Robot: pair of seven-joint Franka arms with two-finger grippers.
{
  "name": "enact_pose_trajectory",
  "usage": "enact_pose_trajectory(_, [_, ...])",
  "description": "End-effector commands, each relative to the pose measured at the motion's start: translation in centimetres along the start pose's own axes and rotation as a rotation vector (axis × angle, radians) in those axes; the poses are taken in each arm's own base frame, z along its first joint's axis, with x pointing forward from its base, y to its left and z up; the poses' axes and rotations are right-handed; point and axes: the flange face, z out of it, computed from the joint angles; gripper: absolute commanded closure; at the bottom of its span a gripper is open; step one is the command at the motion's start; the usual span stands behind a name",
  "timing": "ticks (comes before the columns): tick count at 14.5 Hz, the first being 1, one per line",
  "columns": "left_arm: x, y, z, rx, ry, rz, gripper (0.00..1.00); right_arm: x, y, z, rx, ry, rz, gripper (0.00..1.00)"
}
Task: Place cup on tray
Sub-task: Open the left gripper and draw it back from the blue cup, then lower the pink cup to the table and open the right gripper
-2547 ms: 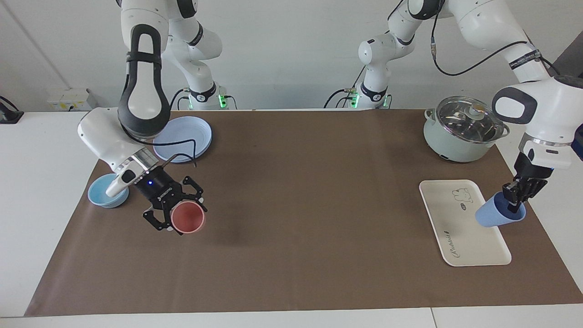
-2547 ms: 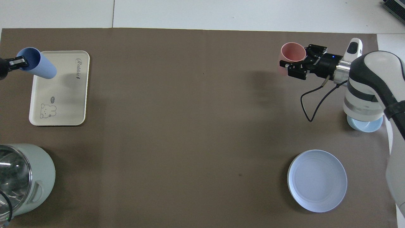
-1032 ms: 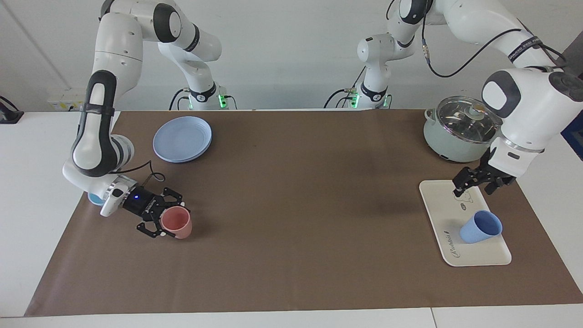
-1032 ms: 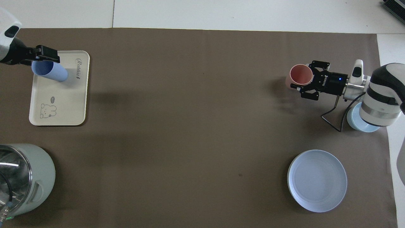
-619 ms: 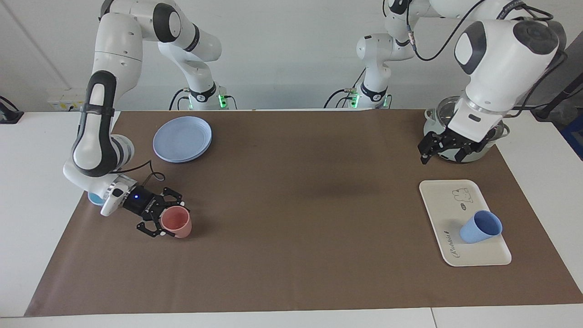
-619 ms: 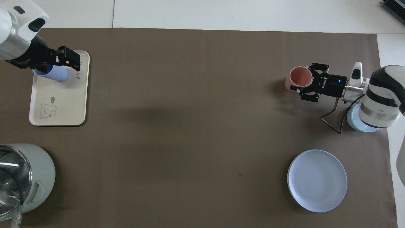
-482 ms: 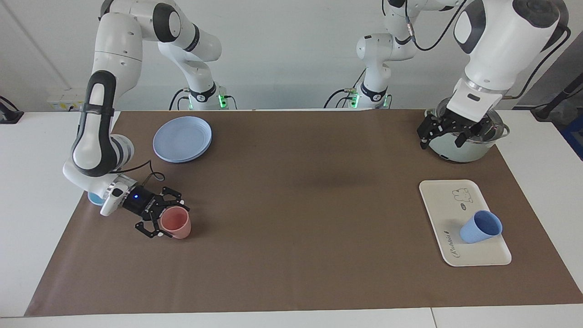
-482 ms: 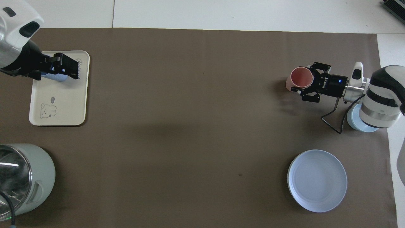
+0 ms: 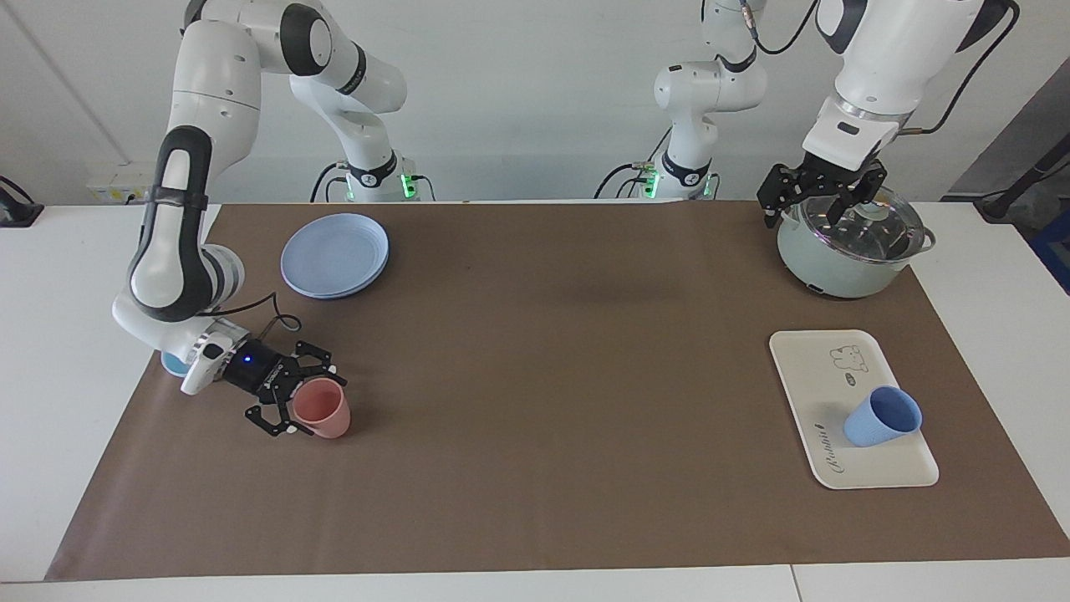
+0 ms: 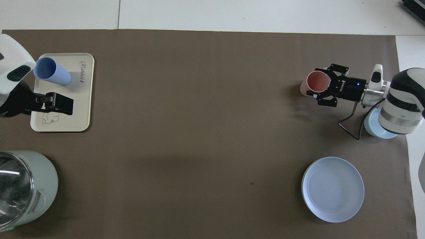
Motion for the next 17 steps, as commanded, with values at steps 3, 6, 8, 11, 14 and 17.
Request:
enact_pose_trajectory(3, [-0.9,-0.6,0.4,0.014,0.018,0.024,0.0,1.9,0.0,-1.3,-0.016,0.052,-0.016,0.0])
enact_pose_trajectory(6, [-0.5,-1.5,0.8,0.009,0.007,0.015,0.0,5.7,-0.3,-2.6,-0.033,0.045,0.031,0.0])
enact_pose_trajectory(8, [-0.5,-1.3,0.7,0.009,0.011,0.018,0.0,9.6,-1.0,-3.5,-0.045,0.015,0.07,0.0])
enact_pose_trajectory(11, [-0.4,-1.5,0.6,-0.018,0.012,0.043,0.0,16.3,-2.9,-5.0,-0.099,-0.128,0.177,0.0])
enact_pose_trajectory(14, [-0.4,-2.8,0.5,-0.027,0.009,0.071,0.0,20.6,-4.3,-4.4,-0.195,-0.295,0.29,0.0])
enact_pose_trajectory(17, [-0.3,-2.6,0.5,-0.079,0.018,0.06,0.0,24.1,-6.1,-3.6,-0.364,-0.508,0.41,0.0])
